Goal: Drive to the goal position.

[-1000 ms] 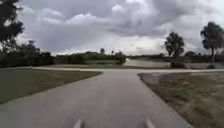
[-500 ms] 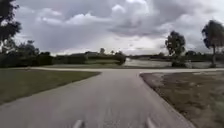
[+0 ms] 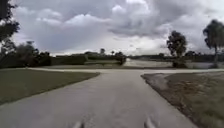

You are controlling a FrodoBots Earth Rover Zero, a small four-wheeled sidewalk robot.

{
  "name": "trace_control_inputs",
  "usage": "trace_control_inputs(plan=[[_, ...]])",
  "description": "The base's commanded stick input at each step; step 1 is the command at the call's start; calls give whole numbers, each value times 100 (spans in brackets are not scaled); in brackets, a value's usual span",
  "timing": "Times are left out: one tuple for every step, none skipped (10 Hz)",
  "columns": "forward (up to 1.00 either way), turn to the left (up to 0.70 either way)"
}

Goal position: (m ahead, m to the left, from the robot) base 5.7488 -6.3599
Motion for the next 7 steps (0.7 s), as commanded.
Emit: trace_control_inputs(plan=[[85,0],[85,0],[85,0],[85,0],[85,0],[85,0],[85,0]])
